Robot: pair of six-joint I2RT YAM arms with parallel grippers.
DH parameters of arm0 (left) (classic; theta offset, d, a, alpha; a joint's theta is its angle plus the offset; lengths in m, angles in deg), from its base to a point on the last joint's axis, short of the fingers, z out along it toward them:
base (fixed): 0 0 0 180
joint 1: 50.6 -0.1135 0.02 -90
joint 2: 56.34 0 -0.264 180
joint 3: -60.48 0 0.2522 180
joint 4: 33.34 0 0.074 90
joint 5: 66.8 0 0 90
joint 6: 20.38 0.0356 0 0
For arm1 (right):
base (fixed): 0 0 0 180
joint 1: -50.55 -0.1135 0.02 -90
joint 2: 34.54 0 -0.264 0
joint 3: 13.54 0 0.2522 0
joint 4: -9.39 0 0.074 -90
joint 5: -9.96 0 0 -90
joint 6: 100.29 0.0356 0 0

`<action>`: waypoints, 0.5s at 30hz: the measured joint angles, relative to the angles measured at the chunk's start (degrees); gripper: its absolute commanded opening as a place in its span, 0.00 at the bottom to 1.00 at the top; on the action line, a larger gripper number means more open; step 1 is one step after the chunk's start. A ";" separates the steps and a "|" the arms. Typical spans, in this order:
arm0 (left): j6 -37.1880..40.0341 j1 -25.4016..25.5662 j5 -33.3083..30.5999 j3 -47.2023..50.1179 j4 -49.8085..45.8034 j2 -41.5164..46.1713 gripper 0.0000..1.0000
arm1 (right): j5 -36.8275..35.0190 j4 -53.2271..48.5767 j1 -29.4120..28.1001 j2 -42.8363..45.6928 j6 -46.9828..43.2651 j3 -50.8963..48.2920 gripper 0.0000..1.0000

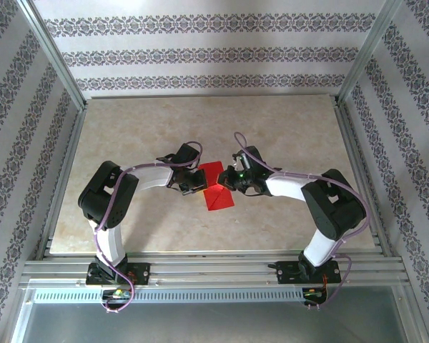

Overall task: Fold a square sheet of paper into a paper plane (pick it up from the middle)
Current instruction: Fold the triangle a second time at the center of the table.

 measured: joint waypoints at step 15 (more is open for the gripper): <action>0.39 0.00 -0.02 -0.17 -0.26 -0.09 0.00 | -0.02 -0.35 -0.09 -6.80 -2.03 1.99 0.00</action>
